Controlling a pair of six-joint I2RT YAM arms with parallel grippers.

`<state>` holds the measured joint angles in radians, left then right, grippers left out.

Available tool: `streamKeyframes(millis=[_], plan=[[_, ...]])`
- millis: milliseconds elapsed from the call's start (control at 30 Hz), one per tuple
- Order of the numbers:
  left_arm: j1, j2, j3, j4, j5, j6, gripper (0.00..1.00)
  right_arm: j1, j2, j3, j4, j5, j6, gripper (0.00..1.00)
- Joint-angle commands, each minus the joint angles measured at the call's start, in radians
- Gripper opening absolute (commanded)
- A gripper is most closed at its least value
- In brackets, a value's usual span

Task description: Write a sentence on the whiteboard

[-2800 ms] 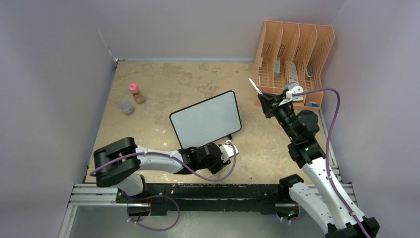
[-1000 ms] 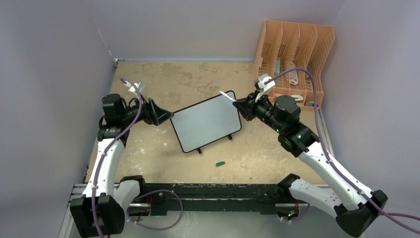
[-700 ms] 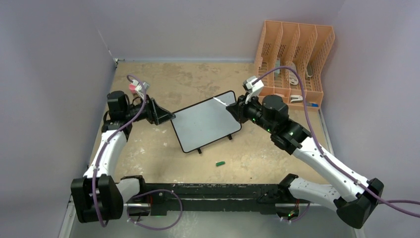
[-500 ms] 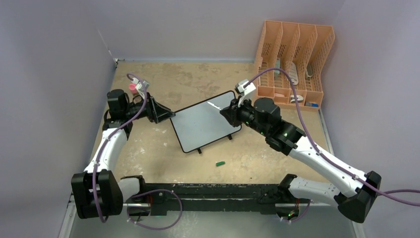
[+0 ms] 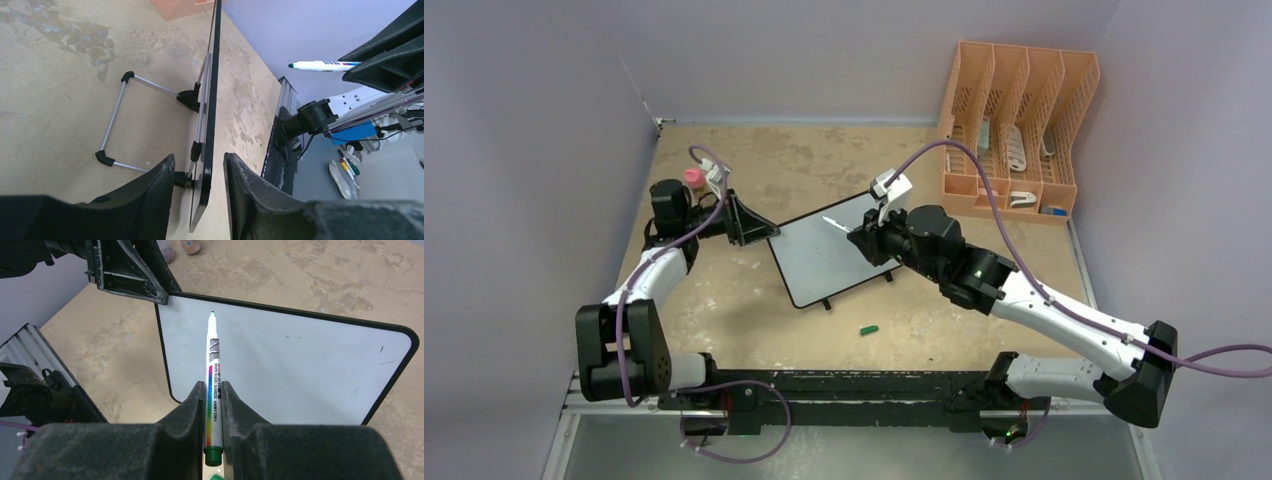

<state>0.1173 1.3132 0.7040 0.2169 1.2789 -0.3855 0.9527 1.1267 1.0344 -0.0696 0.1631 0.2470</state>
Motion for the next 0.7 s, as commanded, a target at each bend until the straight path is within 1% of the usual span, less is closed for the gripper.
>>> streamKeyframes(millis=[0,100,333,433,667], plan=[[0.004,0.033,-0.014,0.154,0.088,-0.057,0.35,0.02,0.002,0.055,0.044,0.045,0.01,0.0],[0.0,0.038,-0.029,0.208,0.103,-0.088,0.26,0.038,0.013,0.056,0.044,0.054,0.014,0.0],[-0.005,0.015,-0.059,0.247,0.104,-0.096,0.06,0.112,0.046,0.06,0.048,0.133,0.038,0.0],[-0.005,0.009,-0.066,0.26,0.104,-0.101,0.01,0.153,0.061,0.059,0.056,0.192,0.055,0.0],[-0.023,-0.011,-0.092,0.306,0.099,-0.114,0.0,0.237,0.077,0.011,0.139,0.32,0.088,0.0]])
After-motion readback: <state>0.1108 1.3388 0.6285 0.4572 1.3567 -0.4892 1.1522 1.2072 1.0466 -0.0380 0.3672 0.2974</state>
